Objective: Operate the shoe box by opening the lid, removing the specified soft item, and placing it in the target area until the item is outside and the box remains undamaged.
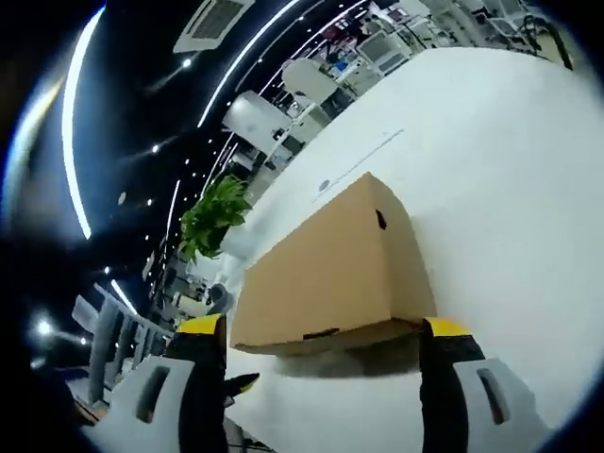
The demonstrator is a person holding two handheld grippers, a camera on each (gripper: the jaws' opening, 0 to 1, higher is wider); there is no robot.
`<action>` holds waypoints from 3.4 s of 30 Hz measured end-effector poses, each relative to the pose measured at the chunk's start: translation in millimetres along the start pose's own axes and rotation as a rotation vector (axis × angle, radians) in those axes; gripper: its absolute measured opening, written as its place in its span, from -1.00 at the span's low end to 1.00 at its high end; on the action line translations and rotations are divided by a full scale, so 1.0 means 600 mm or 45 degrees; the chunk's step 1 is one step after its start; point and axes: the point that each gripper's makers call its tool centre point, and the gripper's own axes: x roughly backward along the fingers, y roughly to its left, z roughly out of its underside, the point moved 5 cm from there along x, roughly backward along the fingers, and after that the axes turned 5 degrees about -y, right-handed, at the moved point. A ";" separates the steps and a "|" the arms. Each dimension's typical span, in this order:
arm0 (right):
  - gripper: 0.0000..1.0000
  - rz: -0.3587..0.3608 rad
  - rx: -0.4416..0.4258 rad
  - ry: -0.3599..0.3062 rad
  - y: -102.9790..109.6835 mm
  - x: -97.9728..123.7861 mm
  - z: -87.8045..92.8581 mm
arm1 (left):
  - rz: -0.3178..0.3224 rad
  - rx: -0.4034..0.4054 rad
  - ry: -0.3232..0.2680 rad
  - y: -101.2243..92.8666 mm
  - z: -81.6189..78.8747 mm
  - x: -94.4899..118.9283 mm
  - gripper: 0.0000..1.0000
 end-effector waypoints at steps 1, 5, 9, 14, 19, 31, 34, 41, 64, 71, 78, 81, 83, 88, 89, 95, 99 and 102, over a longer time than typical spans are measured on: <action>0.62 -0.009 -0.115 0.018 -0.002 0.006 0.007 | -0.005 0.045 -0.010 0.004 0.000 0.001 0.99; 0.40 0.034 -0.164 -0.020 -0.016 0.017 0.014 | -0.011 0.170 -0.080 0.021 -0.005 0.007 0.82; 0.29 0.042 -0.276 0.012 -0.022 0.021 0.032 | -0.012 0.191 -0.060 0.023 0.000 0.005 0.67; 0.15 0.017 -0.474 -0.041 -0.027 0.022 0.034 | -0.013 0.264 -0.059 0.023 0.003 0.003 0.54; 0.09 0.020 -0.529 -0.057 -0.027 0.017 0.034 | -0.010 0.336 -0.079 0.019 0.000 -0.005 0.45; -0.17 0.104 -0.501 -0.082 -0.043 0.006 0.017 | -0.062 0.315 -0.099 0.031 -0.019 -0.028 0.24; -0.23 0.143 -0.475 -0.065 -0.050 -0.002 0.017 | -0.074 0.312 -0.109 0.026 -0.023 -0.034 0.22; -0.32 0.144 -0.443 -0.060 -0.048 -0.014 0.012 | -0.139 0.172 -0.063 0.024 -0.023 -0.049 -0.01; -0.41 0.194 -0.434 -0.109 -0.028 -0.003 0.008 | -0.269 -0.148 -0.034 -0.004 -0.028 -0.040 -0.18; -0.44 0.202 -0.486 -0.127 -0.022 0.003 -0.001 | -0.247 -0.183 -0.042 -0.016 -0.029 -0.027 -0.18; -0.46 0.214 -0.535 -0.148 -0.008 0.014 -0.012 | -0.282 -0.191 -0.072 -0.033 -0.030 -0.022 -0.17; -0.46 0.214 -0.526 -0.181 0.003 0.017 -0.021 | -0.227 -0.151 -0.064 -0.040 -0.033 -0.022 -0.14; -0.46 0.224 -0.536 -0.185 0.005 0.017 -0.022 | -0.229 -0.143 -0.067 -0.042 -0.036 -0.021 -0.14; -0.47 0.229 -0.558 -0.206 0.011 0.020 -0.026 | -0.223 -0.115 -0.064 -0.051 -0.038 -0.019 -0.14; -0.47 0.223 -0.567 -0.212 0.012 0.021 -0.027 | -0.218 -0.111 -0.066 -0.054 -0.039 -0.019 -0.14; -0.49 0.187 -0.628 -0.199 0.015 0.025 -0.033 | -0.212 -0.082 -0.068 -0.059 -0.040 -0.019 -0.15; -0.49 0.178 -0.630 -0.187 0.018 0.027 -0.035 | -0.185 -0.057 -0.056 -0.057 -0.039 -0.019 -0.15; -0.49 0.182 -0.634 -0.191 0.020 0.028 -0.034 | -0.193 -0.057 -0.048 -0.060 -0.038 -0.019 -0.15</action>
